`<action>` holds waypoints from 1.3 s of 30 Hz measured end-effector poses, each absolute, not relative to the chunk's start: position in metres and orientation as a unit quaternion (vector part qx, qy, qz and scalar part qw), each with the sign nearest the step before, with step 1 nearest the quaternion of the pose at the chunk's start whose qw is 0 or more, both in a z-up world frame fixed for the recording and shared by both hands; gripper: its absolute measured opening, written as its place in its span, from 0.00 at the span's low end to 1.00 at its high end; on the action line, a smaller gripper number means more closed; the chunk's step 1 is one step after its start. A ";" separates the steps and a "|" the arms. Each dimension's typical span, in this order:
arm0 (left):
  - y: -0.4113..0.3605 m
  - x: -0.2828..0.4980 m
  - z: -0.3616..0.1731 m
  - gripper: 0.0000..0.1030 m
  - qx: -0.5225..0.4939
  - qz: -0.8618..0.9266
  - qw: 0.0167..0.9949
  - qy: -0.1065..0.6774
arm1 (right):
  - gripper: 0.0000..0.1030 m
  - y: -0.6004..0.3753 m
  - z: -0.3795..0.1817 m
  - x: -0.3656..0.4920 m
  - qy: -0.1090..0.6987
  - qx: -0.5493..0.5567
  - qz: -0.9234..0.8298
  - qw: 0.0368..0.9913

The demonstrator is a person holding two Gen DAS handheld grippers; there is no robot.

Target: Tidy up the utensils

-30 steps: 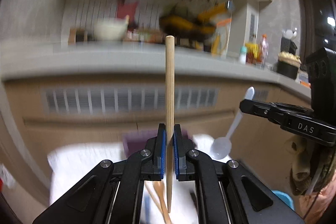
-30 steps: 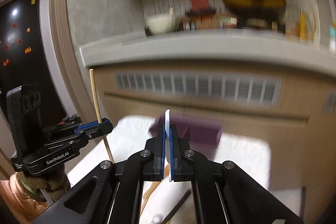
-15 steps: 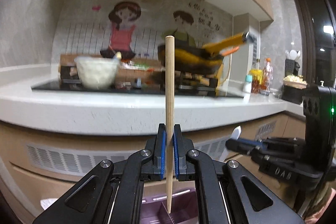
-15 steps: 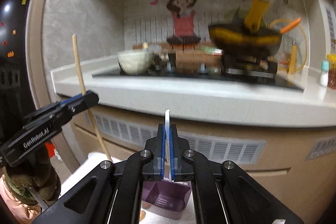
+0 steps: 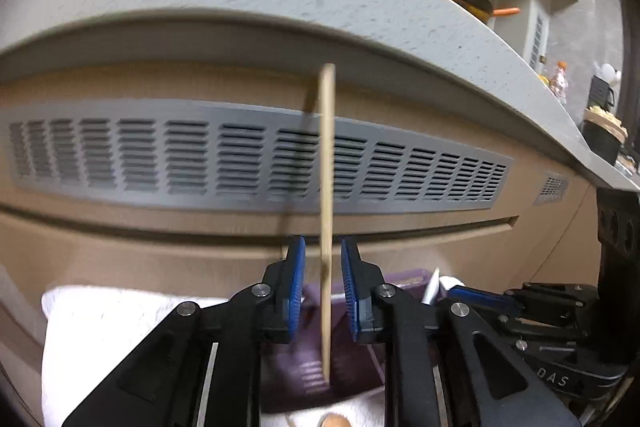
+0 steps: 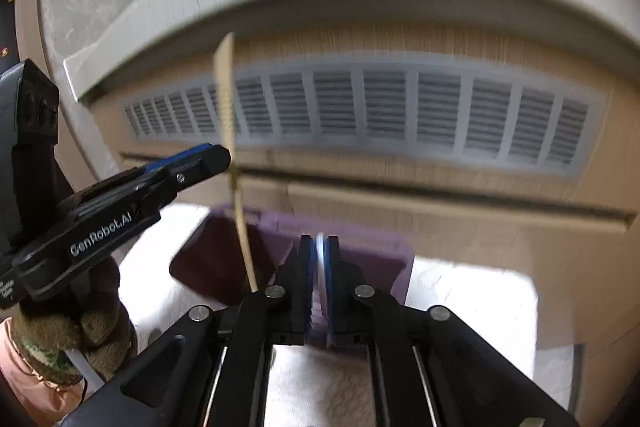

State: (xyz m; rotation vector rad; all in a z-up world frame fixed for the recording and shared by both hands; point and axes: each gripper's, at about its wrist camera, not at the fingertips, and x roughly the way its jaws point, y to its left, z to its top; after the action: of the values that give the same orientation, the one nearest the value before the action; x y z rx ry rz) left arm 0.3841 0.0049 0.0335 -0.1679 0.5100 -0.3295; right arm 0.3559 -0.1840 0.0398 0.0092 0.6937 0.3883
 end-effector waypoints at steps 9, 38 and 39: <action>0.038 0.317 0.015 0.52 -0.066 -0.091 0.956 0.270 | 0.54 -0.184 0.024 0.300 0.328 -0.050 0.157 0.930; 0.058 0.272 -0.103 0.56 -0.131 0.000 0.868 0.479 | 0.91 -0.168 -0.039 0.204 0.363 -0.074 0.103 0.923; 0.056 0.275 -0.104 0.56 -0.123 0.005 0.870 0.477 | 0.91 -0.166 -0.039 0.202 0.362 -0.078 0.107 0.923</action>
State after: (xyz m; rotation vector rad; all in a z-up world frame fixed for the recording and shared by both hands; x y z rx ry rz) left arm 0.2750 0.0563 -0.1041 -0.2575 0.9971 0.0103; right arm 0.2025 -0.1656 -0.0390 -0.1597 0.7442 0.2194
